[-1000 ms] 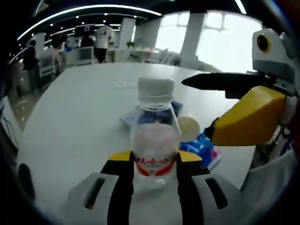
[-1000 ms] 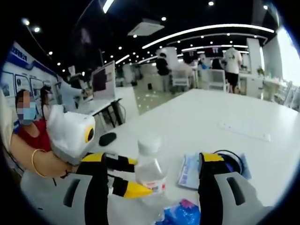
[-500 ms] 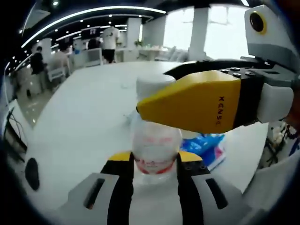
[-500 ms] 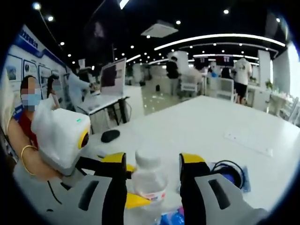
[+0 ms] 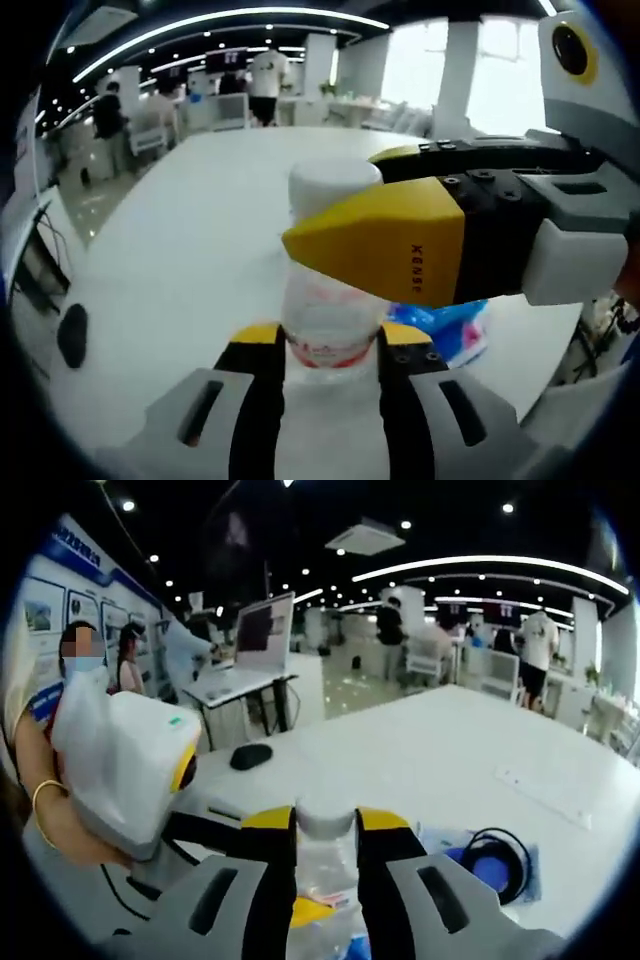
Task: Arrange the tabletop items into an orderly group along one side of the table until the central work area is clear of visible clutter.
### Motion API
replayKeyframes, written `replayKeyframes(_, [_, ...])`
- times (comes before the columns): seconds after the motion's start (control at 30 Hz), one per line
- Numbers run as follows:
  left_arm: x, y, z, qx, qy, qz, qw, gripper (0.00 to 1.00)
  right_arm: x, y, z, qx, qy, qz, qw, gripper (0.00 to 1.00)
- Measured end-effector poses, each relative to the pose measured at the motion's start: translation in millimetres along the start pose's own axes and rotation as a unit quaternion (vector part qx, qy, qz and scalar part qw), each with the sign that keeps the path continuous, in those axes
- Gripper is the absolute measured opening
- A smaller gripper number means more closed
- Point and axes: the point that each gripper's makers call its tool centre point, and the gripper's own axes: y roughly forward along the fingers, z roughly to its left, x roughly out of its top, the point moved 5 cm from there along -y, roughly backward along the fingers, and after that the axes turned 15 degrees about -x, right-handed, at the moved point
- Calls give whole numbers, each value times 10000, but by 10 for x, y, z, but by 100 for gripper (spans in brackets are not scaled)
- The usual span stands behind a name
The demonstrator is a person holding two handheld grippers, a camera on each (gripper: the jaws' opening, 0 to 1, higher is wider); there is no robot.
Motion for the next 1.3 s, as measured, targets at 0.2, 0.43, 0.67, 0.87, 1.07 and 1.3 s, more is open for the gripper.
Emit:
replayKeyframes(0.2, [-16,-12,-9,72,-44,-44,10000,33,0,-6,20,229,-167,-55,9996,21])
replayKeyframes(0.43, [-35,-5,-8,-44,21,-258,9997,34,-16,-26,-55,489,-122,-86,9987,21])
replayKeyframes(0.67, [-29,69,-32,-89,244,-351,9990,36,-34,-65,-69,742,-194,-104,9970,21])
replayKeyframes(0.87, [-28,129,-52,-115,530,-388,9978,37,-88,-69,-116,712,-135,-45,9974,30])
replayKeyframes(1.07, [-1,170,-20,-219,500,-601,9967,38,-85,-53,-92,624,56,-258,9977,58])
replayKeyframes(1.3, [5,182,-22,-171,588,-604,9963,39,-223,-43,-106,577,-4,-89,9983,59])
